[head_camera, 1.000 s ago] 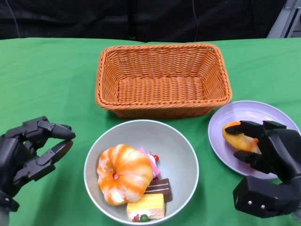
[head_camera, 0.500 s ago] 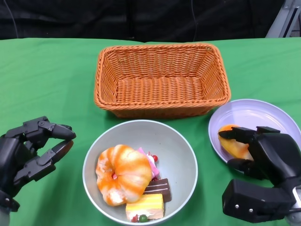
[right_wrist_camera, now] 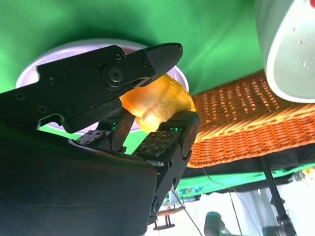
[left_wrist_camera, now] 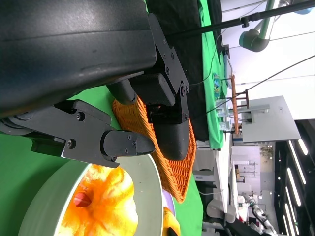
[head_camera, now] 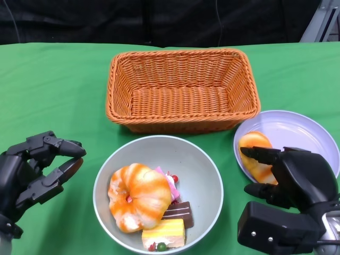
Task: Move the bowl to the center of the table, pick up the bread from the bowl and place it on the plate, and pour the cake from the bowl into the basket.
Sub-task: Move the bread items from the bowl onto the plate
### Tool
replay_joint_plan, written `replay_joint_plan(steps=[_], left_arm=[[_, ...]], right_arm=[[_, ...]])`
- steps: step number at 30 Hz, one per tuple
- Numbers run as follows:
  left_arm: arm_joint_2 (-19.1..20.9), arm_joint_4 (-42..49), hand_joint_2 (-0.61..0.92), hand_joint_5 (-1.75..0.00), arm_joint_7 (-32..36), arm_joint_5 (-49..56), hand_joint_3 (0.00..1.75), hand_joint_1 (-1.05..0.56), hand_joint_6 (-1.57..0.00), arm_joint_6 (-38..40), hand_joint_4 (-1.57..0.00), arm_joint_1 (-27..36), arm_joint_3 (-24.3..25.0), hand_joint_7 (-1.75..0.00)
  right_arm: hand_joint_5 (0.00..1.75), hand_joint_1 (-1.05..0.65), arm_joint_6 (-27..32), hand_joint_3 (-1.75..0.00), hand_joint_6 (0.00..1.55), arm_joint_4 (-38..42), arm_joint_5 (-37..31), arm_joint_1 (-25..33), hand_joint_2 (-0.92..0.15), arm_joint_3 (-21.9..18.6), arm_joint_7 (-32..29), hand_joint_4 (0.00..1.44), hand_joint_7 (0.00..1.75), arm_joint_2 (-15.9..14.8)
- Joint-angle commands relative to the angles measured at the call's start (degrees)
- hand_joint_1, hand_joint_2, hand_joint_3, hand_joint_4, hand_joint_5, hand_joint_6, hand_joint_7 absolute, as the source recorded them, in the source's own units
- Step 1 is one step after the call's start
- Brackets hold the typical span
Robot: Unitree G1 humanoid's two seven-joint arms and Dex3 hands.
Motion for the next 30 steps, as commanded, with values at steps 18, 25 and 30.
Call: replay_joint_plan(steps=[18,25,30], left_arm=[[0.46,1.33,0.92,-1.43,-1.77,-0.83,0.31,-0.11,-0.91,-0.65,-0.71,-1.29,0.59,-0.87],[0.69,1.15,0.92,-1.43,-0.79,-0.09,0.30,-0.12,-0.90,-0.45,-0.69,-1.02,0.63,-0.89],[0.84,1.49,0.92,-1.43,-0.89,-0.10,0.32,-0.11,-0.90,-0.58,-0.70,-1.12,0.80,-0.89]], right_arm=[[0.22,-0.72,7.94,-0.07,0.68,-9.87,-3.21,1.93,-0.92,0.32,4.74,0.40,0.02,0.45],[0.25,-0.70,9.91,-0.04,0.72,-10.34,-2.26,1.39,-0.92,-0.36,9.18,0.47,0.02,-0.08],[0.22,-0.70,13.80,-0.06,0.72,-11.03,-4.01,0.44,-0.92,0.11,14.85,0.47,0.01,-1.14]])
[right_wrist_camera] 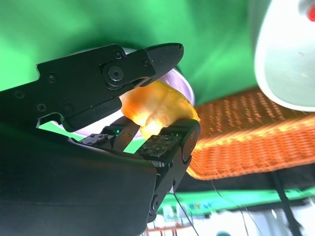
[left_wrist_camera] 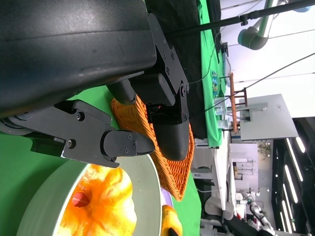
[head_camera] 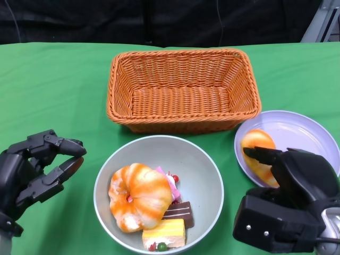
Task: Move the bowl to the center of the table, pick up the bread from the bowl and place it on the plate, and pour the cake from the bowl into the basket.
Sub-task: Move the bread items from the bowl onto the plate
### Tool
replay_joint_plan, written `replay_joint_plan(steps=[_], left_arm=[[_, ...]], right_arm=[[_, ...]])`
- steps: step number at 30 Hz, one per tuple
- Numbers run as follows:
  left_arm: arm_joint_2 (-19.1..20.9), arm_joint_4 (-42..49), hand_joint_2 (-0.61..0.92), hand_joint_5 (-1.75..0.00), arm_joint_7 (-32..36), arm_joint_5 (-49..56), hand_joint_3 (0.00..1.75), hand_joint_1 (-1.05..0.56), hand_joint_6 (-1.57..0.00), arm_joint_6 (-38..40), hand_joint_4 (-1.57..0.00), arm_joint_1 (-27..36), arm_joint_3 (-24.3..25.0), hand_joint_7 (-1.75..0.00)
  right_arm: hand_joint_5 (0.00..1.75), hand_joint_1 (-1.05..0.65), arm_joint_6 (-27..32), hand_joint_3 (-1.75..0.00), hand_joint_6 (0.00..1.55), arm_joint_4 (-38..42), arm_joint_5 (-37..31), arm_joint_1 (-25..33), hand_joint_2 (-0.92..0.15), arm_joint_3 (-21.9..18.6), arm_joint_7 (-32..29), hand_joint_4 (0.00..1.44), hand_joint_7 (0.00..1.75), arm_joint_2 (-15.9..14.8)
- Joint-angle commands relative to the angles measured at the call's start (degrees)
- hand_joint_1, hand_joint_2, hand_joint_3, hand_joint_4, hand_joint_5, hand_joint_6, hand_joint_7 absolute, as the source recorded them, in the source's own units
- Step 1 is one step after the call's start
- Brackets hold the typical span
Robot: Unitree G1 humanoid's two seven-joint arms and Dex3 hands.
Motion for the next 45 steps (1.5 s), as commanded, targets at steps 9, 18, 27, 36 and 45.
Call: replay_joint_plan(steps=[9,18,27,36,45], left_arm=[[1.21,0.12,0.92,-1.44,0.55,0.55,0.33,-0.10,-0.88,0.01,-0.69,-0.04,0.65,-0.90],[1.34,0.09,0.92,-1.48,0.29,0.50,0.35,-0.09,-0.88,-0.08,-0.68,0.13,0.76,-0.91],[1.12,-0.41,0.92,-1.47,0.60,0.35,0.33,-0.09,-0.89,0.30,-0.69,0.23,0.84,-0.91],[1.24,-0.06,0.92,-1.45,0.15,0.34,0.32,-0.11,-0.87,0.07,-0.69,0.10,0.92,-0.92],[1.07,-0.19,0.92,-1.45,0.48,0.49,0.33,-0.10,-0.89,0.23,-0.69,0.05,0.88,-0.92]], right_arm=[[0.12,-0.67,4.45,-0.07,0.66,-0.68,-3.59,-2.20,-0.92,0.21,6.41,0.41,0.00,-2.29],[0.09,-0.66,2.49,-0.09,0.60,1.18,0.24,-1.84,-0.92,-0.45,8.20,0.41,0.00,-2.37],[0.07,-0.70,0.35,-0.17,0.50,4.83,4.43,-2.97,-0.92,-0.25,11.35,0.44,0.00,-4.10],[0.06,-0.71,-0.48,-0.16,0.50,6.74,7.00,-3.49,-0.92,-0.73,11.08,0.47,0.00,-3.93],[0.05,-0.72,-0.18,-0.18,0.47,6.20,10.41,-3.69,-0.92,-1.52,14.30,0.49,0.00,-4.08]])
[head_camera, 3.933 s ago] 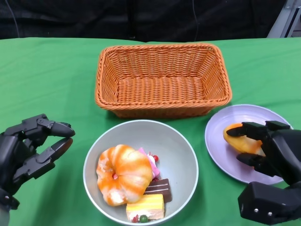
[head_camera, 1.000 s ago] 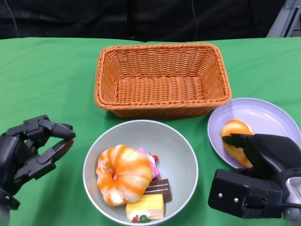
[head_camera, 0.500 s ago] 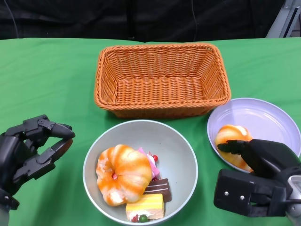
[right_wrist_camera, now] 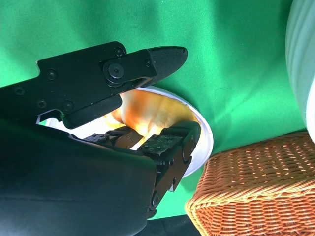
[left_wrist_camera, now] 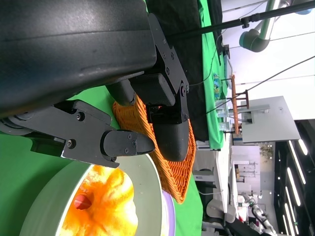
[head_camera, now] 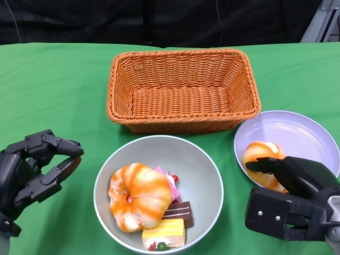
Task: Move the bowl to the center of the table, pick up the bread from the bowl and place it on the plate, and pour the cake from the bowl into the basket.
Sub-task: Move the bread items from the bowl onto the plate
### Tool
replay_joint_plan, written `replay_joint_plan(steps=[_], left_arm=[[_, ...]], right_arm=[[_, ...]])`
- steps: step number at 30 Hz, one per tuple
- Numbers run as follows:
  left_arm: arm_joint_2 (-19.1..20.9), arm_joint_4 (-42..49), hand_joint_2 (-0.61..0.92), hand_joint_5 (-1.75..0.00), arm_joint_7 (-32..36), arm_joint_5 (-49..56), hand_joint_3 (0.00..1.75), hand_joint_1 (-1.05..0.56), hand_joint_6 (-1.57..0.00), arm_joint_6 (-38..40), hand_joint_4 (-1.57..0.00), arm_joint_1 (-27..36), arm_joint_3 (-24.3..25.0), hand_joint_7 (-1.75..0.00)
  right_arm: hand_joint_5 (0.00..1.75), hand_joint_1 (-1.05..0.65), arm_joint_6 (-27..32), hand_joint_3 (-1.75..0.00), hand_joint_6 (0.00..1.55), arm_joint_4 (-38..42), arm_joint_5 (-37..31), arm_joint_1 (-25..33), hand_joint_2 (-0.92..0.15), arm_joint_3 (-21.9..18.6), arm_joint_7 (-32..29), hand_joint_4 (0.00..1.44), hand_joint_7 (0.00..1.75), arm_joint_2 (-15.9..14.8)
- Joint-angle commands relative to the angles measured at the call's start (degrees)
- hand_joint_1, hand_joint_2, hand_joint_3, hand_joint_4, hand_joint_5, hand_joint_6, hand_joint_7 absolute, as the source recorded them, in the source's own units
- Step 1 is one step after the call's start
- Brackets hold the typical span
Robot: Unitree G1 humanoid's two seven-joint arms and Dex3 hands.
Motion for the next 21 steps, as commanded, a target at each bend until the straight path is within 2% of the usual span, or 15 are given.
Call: replay_joint_plan(steps=[1,14,21], left_arm=[[0.84,-0.10,0.92,-1.46,0.22,0.13,0.33,-0.10,-0.88,-0.19,-0.69,0.00,0.42,-0.92],[0.75,0.16,0.92,-1.46,0.41,0.83,0.32,-0.11,-0.88,-0.70,-0.69,-0.13,0.24,-0.94],[0.64,-0.14,0.92,-1.47,0.19,0.03,0.31,-0.10,-0.87,0.29,-0.68,-0.11,0.38,-0.94]], right_arm=[[0.05,-0.73,1.51,-0.19,0.46,0.24,2.82,0.08,-0.92,-0.87,4.10,0.49,0.00,-1.19],[0.04,-0.74,3.11,-0.21,0.45,-3.94,8.99,-0.32,-0.92,-1.71,10.75,0.51,0.00,-2.05],[0.04,-0.75,4.56,-0.22,0.47,-8.47,10.01,0.31,-0.92,-1.44,12.71,0.54,0.01,-2.01]])
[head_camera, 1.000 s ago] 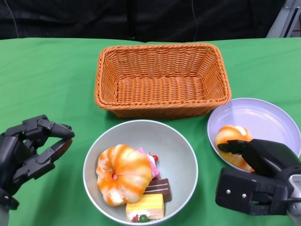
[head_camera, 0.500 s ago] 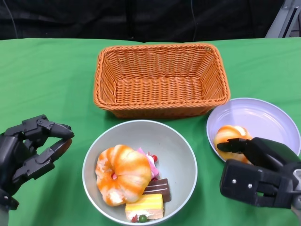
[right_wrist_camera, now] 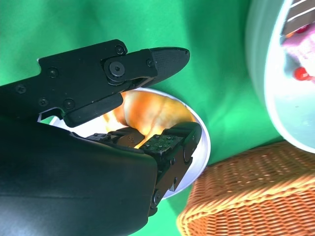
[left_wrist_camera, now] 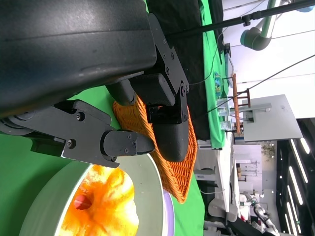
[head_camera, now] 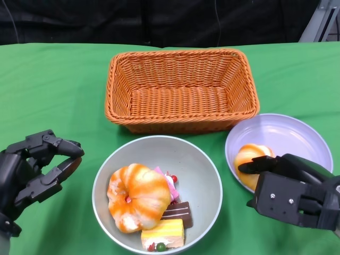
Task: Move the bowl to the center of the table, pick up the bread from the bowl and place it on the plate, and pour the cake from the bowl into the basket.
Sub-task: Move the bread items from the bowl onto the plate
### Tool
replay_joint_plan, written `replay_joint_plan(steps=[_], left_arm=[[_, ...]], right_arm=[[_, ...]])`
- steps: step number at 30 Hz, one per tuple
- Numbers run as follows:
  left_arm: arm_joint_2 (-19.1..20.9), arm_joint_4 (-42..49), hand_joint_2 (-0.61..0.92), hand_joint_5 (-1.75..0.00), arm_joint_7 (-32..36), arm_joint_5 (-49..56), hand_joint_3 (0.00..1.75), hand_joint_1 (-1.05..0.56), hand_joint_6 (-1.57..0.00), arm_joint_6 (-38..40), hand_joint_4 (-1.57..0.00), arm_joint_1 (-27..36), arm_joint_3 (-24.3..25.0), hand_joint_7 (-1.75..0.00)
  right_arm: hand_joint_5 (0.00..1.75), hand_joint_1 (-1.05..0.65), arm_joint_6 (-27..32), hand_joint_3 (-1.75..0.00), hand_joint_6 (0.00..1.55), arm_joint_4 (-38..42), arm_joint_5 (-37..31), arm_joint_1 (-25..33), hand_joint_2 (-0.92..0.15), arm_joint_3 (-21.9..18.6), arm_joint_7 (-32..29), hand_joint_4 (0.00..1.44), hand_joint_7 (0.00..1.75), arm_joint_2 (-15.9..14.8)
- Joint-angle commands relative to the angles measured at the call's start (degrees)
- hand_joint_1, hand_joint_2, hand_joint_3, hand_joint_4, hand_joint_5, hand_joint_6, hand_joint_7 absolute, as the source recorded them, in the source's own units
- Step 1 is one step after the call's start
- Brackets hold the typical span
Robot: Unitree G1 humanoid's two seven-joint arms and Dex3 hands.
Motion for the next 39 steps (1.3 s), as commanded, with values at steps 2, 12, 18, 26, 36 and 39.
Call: replay_joint_plan(steps=[2,12,18,26,36,39], left_arm=[[0.67,-0.08,0.92,-1.47,-0.03,-0.43,0.31,-0.10,-0.87,0.24,-0.67,-0.11,0.43,-0.94],[0.79,1.00,0.92,-1.47,-0.55,-0.45,0.32,-0.10,-0.87,-0.59,-0.68,-0.56,0.53,-0.94],[1.09,1.86,0.92,-1.45,-0.35,0.17,0.32,-0.10,-0.87,-1.23,-0.69,-0.82,0.52,-0.93],[0.99,1.80,0.92,-1.44,-0.79,-0.61,0.32,-0.10,-0.88,-0.91,-0.69,-0.77,0.64,-0.91],[1.12,2.22,0.92,-1.45,-1.22,-0.39,0.32,-0.11,-0.88,-1.69,-0.69,-0.91,0.53,-0.91],[1.10,2.13,0.92,-1.46,-0.91,-0.31,0.31,-0.11,-0.88,-1.32,-0.68,-0.82,0.62,-0.92]], right_arm=[[0.04,-0.75,0.99,-0.22,0.47,-2.62,0.96,1.07,-0.92,0.35,1.30,0.55,0.01,-0.52],[0.03,-0.76,4.72,-0.23,0.48,-7.36,-3.12,1.64,-0.92,2.77,1.94,0.55,0.01,-1.18],[0.02,-0.78,7.71,-0.25,0.49,-8.99,-10.12,0.93,-0.92,5.38,2.44,0.54,0.01,-1.99],[0.02,-0.83,10.90,-0.27,0.53,-11.34,-17.00,0.41,-0.92,7.64,6.11,0.55,0.02,-2.75],[0.01,-0.82,12.51,-0.27,0.49,-15.21,-17.92,0.95,-0.92,6.05,6.79,0.54,0.00,-1.86],[0.01,-0.83,12.50,-0.27,0.50,-16.38,-18.36,1.25,-0.92,5.67,6.17,0.55,0.01,-1.93]])
